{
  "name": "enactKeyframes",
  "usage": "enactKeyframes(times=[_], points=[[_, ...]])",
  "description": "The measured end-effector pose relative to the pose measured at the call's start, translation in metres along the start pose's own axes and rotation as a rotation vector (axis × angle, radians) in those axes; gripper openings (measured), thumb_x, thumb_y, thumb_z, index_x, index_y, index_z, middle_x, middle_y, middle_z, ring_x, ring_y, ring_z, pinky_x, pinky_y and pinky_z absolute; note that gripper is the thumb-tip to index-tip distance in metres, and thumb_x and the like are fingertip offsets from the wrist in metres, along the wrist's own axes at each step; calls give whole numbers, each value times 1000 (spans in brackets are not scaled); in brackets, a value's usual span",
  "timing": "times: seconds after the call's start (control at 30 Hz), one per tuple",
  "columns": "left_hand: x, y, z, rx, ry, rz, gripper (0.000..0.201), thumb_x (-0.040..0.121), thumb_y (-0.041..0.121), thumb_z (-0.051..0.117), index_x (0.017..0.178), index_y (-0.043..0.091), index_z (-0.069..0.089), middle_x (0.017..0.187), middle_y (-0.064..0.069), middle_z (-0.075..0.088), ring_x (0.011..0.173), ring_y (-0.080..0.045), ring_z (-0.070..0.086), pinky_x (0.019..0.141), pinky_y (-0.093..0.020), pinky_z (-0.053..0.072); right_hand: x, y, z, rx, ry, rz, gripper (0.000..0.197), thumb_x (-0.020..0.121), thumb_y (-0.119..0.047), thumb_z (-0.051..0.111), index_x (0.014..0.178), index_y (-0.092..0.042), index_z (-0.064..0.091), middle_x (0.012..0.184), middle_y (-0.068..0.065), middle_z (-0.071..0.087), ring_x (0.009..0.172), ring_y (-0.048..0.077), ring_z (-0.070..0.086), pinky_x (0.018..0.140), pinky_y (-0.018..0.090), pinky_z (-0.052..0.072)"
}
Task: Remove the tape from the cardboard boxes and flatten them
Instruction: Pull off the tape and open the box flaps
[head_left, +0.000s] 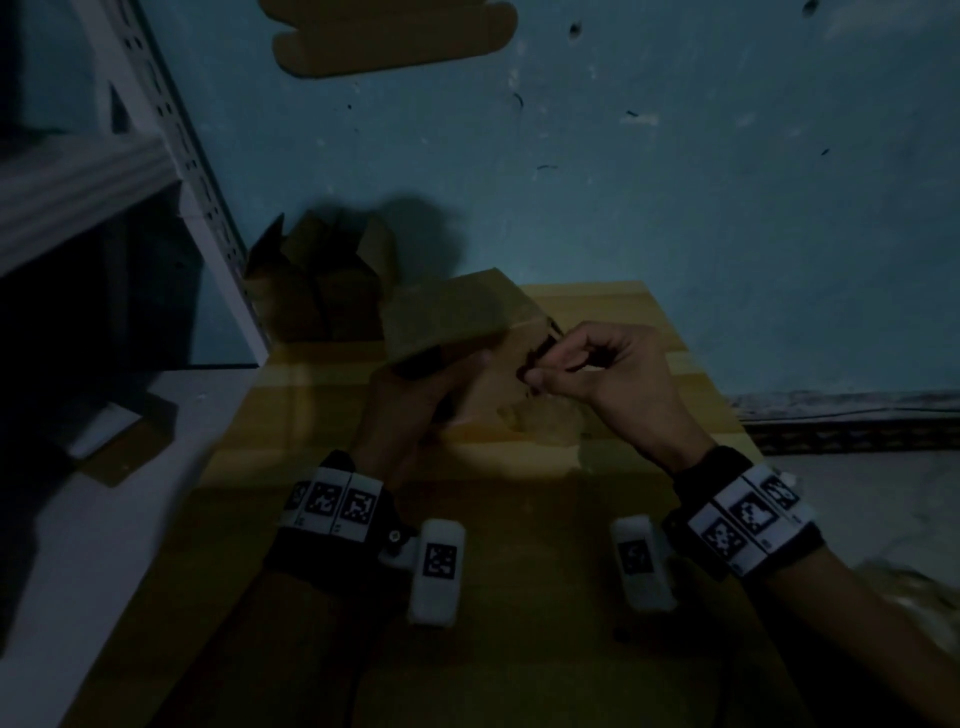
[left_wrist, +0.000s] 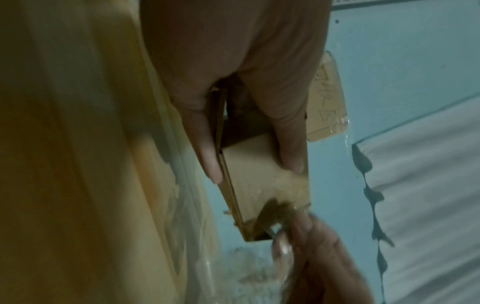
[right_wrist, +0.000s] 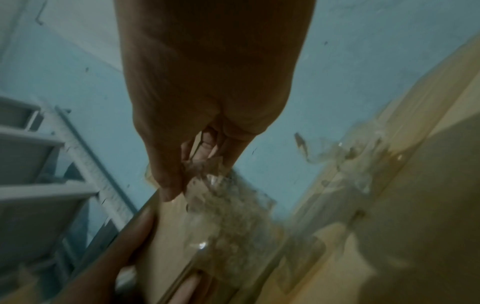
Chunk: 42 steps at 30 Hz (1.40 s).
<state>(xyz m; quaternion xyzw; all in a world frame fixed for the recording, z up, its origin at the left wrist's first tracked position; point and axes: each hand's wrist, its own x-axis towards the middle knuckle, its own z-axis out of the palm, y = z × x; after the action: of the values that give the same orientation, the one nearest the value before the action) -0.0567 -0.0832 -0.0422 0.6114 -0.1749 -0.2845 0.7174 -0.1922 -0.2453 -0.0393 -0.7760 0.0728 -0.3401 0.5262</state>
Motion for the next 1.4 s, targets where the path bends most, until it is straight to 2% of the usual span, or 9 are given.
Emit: enactKeyframes(times=[0.3, 0.43, 0.6, 0.77, 0.9, 0.97, 1.1, 1.23, 1.4], points=[[-2, -1, 4, 69, 56, 2, 64, 53, 41, 86, 112, 21, 71, 107, 2, 74, 97, -18, 71, 81, -40, 60, -4, -5, 8, 108, -166, 3, 12, 74, 9, 83, 79, 4, 73, 80, 12, 76, 72, 14, 72, 70, 23, 57], [-2, -4, 5, 86, 65, 5, 59, 59, 37, 88, 113, 19, 72, 104, 3, 76, 94, -15, 73, 76, -33, 60, -7, -9, 11, 158, -307, 14, 15, 78, 10, 80, 82, -3, 73, 80, 0, 77, 73, 12, 72, 72, 23, 56], [0, -3, 2, 77, 23, -9, 51, 63, 32, 87, 109, 17, 73, 100, 1, 77, 91, -15, 74, 73, -31, 60, -7, -12, 5, 216, -314, 27, 14, 80, 10, 77, 85, -1, 71, 80, 3, 75, 73, 16, 70, 73, 28, 58], [8, -9, -11, 92, 155, 42, 53, 57, 33, 90, 105, 23, 70, 102, 4, 74, 95, -16, 71, 72, -34, 60, -5, -21, -4, 423, -336, 60, 11, 81, 4, 73, 79, -6, 69, 69, 6, 71, 59, 14, 64, 62, 24, 54], [12, 0, -21, -4, 108, -52, 81, 52, 42, 85, 127, 21, 61, 120, -1, 68, 107, -24, 65, 79, -44, 60, 1, -16, -10, 410, -143, 119, 10, 85, 6, 68, 84, 0, 62, 66, 5, 66, 56, 13, 60, 58, 24, 51], [11, 4, -24, -35, 75, -63, 74, 58, 40, 83, 126, 23, 60, 123, -2, 66, 111, -26, 63, 88, -50, 58, 3, -10, -16, 392, -38, 159, 16, 87, 2, 68, 100, 1, 60, 70, 8, 67, 57, 16, 62, 56, 26, 51], [10, 5, -25, -19, 45, -57, 55, 62, 36, 82, 113, 27, 63, 118, 0, 68, 110, -26, 65, 89, -52, 57, 8, 0, -30, 299, 123, 199, 22, 97, 0, 59, 119, -3, 64, 83, 38, 52, 73, 28, 58, 64, 28, 52], [9, 6, -23, -18, 28, -69, 53, 62, 35, 81, 110, 27, 62, 120, -2, 67, 111, -27, 64, 90, -53, 57, 10, 5, -37, 222, 204, 177, 19, 98, 3, 57, 101, -9, 72, 89, 18, 62, 85, 22, 58, 82, 32, 52], [8, 4, -20, 9, 33, -58, 61, 63, 34, 81, 119, 24, 61, 122, -3, 67, 112, -26, 63, 86, -49, 59, 8, 3, -48, 186, 276, 188, 29, 88, 17, 58, 97, -8, 70, 81, 10, 69, 77, 16, 64, 72, 24, 55]])
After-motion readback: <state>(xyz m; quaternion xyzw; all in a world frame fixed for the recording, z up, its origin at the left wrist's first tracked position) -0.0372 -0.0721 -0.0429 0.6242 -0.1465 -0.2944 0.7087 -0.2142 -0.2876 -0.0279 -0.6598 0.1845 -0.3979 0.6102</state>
